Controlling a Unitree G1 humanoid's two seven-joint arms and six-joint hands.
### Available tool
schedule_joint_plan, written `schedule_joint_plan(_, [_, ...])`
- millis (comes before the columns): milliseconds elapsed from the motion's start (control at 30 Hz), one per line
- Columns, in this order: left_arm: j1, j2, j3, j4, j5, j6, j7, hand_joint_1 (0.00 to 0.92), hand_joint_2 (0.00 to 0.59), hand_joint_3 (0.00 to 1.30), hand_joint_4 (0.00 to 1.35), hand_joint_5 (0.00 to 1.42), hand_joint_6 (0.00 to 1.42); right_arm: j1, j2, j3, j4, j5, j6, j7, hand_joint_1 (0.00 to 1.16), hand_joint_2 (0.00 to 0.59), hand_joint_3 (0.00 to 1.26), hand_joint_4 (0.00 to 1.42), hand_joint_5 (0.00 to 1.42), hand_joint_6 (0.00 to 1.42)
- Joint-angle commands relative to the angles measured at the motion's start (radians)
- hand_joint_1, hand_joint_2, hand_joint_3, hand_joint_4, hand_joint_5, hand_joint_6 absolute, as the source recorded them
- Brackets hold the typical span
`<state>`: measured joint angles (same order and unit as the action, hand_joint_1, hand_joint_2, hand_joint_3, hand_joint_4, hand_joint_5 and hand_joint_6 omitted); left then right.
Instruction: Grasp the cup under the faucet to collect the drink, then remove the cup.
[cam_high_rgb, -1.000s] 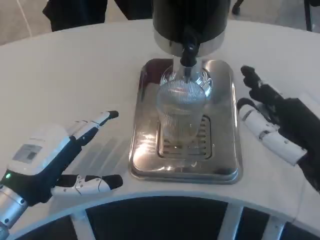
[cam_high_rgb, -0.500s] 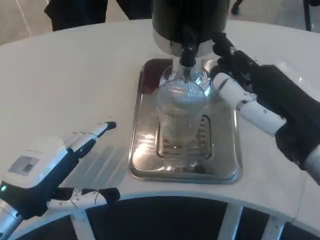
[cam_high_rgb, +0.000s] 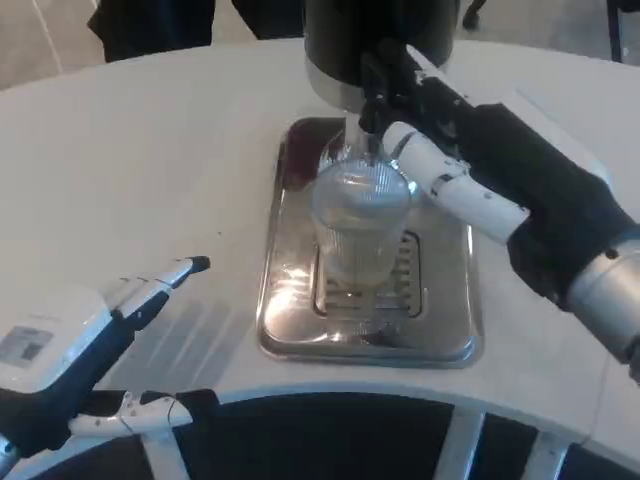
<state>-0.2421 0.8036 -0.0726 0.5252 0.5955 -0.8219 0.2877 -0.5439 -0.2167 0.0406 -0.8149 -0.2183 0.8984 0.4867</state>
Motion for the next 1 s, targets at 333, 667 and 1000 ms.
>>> schedule_joint_plan(333, [0.055,0.026,0.05,-0.022,-0.018,0.006,-0.033,0.025,0.096,0.11,0.07,0.15,0.33,-0.105,-0.112,0.144,0.046,0.064,0.024,-0.017,0.31,0.585,0.0,0.0,0.0,0.0])
schedule_joint_plan(667, [0.054,0.021,0.064,-0.014,-0.024,0.006,-0.049,0.024,0.096,0.12,0.07,0.15,0.33,-0.208,-0.231,0.279,0.074,0.021,0.01,0.002,0.24,0.57,0.0,0.0,0.0,0.0])
schedule_joint_plan(1000, [0.049,0.016,0.058,-0.011,-0.04,0.011,-0.069,0.024,0.096,0.12,0.07,0.15,0.33,-0.269,-0.293,0.394,0.133,-0.077,-0.067,0.023,0.23,0.569,0.0,0.0,0.0,0.0])
